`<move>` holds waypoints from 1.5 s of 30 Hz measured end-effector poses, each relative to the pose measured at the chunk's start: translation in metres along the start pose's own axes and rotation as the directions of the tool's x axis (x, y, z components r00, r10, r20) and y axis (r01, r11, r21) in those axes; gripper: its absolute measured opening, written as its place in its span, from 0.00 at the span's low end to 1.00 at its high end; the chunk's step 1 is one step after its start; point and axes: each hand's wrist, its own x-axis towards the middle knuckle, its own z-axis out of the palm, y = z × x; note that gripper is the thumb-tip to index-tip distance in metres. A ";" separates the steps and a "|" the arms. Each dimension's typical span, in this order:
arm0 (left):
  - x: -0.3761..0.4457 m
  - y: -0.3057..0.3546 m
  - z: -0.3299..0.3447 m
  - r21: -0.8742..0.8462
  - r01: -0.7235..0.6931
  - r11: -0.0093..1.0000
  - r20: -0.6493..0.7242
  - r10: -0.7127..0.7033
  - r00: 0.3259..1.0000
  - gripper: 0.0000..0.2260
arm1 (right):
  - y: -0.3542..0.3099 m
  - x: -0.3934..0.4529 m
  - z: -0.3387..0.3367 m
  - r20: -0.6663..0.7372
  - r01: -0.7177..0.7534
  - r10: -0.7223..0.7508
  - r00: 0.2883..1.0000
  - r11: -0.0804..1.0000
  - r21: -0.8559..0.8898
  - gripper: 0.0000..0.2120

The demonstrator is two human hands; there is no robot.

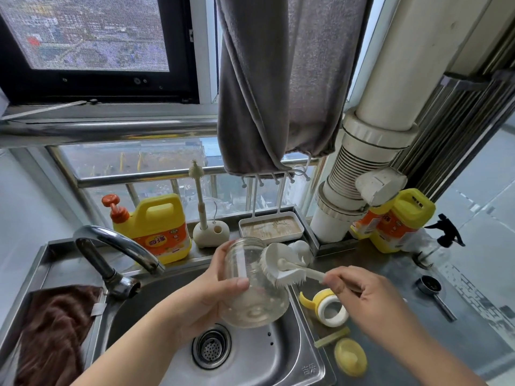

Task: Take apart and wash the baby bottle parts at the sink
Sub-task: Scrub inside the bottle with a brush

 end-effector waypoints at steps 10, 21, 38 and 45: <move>-0.005 -0.001 -0.006 0.172 -0.042 0.984 0.028 0.038 0.999 0.47 | -0.008 -0.001 -0.001 0.014 -0.031 0.031 0.999 0.999 0.028 0.17; 0.001 -0.005 -0.019 0.167 -0.077 0.983 -0.053 0.087 0.995 0.46 | -0.009 -0.003 -0.001 -0.039 0.078 -0.081 0.996 0.995 -0.055 0.20; 0.010 -0.025 -0.046 0.056 0.037 0.998 -0.144 -0.028 0.989 0.38 | 0.006 0.013 0.013 -0.093 0.257 -0.322 0.942 0.872 -0.416 0.22; 0.003 -0.023 -0.044 0.108 0.048 0.993 -0.230 -0.022 0.973 0.37 | -0.003 0.012 0.032 -0.021 0.337 -0.393 0.919 0.814 -0.474 0.22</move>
